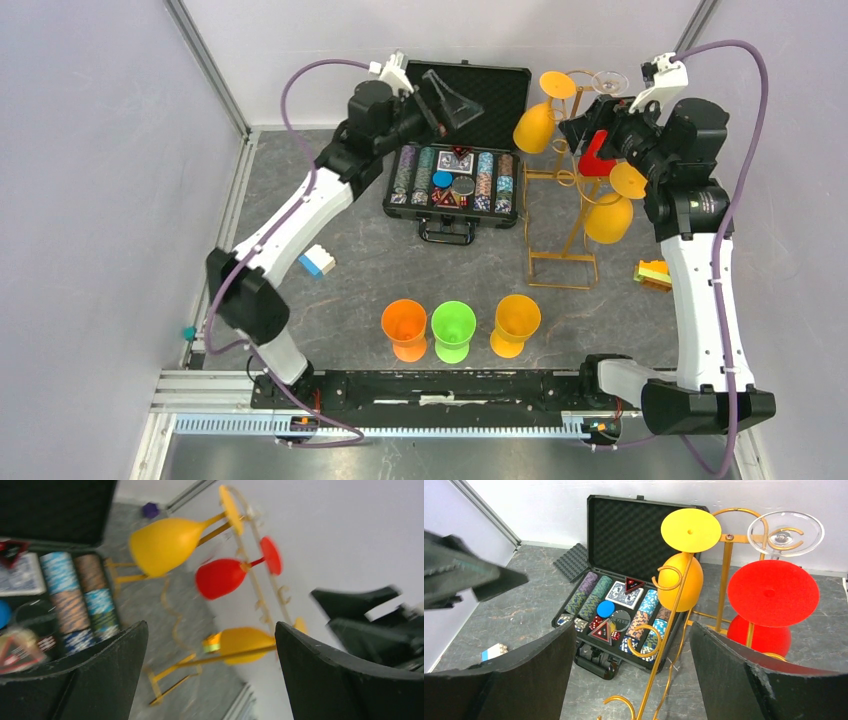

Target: Place the wine glass upside down on the wine glass rack

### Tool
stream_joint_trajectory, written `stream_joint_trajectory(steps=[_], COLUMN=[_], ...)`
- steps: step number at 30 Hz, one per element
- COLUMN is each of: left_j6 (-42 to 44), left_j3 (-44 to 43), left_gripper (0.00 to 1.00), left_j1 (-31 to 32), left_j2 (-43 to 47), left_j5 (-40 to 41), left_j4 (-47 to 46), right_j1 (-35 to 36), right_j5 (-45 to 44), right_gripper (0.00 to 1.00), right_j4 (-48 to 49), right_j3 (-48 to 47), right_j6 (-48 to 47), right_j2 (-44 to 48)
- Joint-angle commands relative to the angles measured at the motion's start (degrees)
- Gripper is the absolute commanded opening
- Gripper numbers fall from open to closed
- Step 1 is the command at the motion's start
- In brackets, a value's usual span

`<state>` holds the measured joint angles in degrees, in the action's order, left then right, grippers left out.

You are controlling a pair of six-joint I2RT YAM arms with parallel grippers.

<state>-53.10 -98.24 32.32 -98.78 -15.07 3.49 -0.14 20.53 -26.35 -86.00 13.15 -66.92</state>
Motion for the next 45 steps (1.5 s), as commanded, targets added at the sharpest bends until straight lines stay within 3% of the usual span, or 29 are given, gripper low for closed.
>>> stream_joint_trajectory(steps=[1, 7, 10, 13, 18, 21, 25, 31, 37, 45], left_j6=[19.7, 30.0, 36.6, 42.5, 52.0, 66.6, 82.7, 95.0, 106.3, 110.9], left_j3=[9.5, 28.6, 37.1, 41.3, 41.3, 41.8, 41.8, 42.6, 42.9, 45.0], left_gripper=[1.00, 1.00, 1.00, 1.00, 0.97, 0.94, 0.96, 0.82, 0.83, 0.83], left_j1=[-0.7, -1.9, -2.2, -2.1, -2.0, -1.4, -1.0, -0.7, -0.5, 1.2], left_j2=[10.3, 28.3, 37.7, 45.6, 51.4, 55.4, 61.8, 62.8, 60.5, 57.7], left_j5=[3.7, 10.9, 9.2, 0.6, -16.7, -29.9, -37.7, -46.1, -43.0, -42.1], left_j4=[11.3, 9.4, 7.6, 11.1, 25.0, 33.0, 38.2, 44.0, 50.7, 50.8], right_j1=[-0.2, -0.2, -0.2, -0.2, 1.4, 1.4, 1.4, 1.4, 1.5, 1.6], right_j5=[0.5, 0.4, 0.7, 1.2, 3.0, 3.6, 4.3, 5.8, 6.8, 7.0], right_gripper=[0.87, 0.87, 0.87, 0.87, 0.87, 0.87, 0.88, 0.89, 0.88, 0.89], right_j4=[2.6, 2.6, 2.3, 2.5, 2.9, 3.1, 3.1, 4.0, 4.3, 4.4], right_j3=[0.1, 0.9, 2.1, 3.6, 6.7, 9.6, 12.2, 15.6, 14.6, 12.5], right_j6=[1.5, 1.5, 1.9, 2.9, 5.8, 7.3, 8.5, 9.5, 10.2, 10.4], right_j2=[-0.9, -1.8, -2.3, -2.9, -3.1, -2.4, -0.7, 2.5, 3.2, 3.7])
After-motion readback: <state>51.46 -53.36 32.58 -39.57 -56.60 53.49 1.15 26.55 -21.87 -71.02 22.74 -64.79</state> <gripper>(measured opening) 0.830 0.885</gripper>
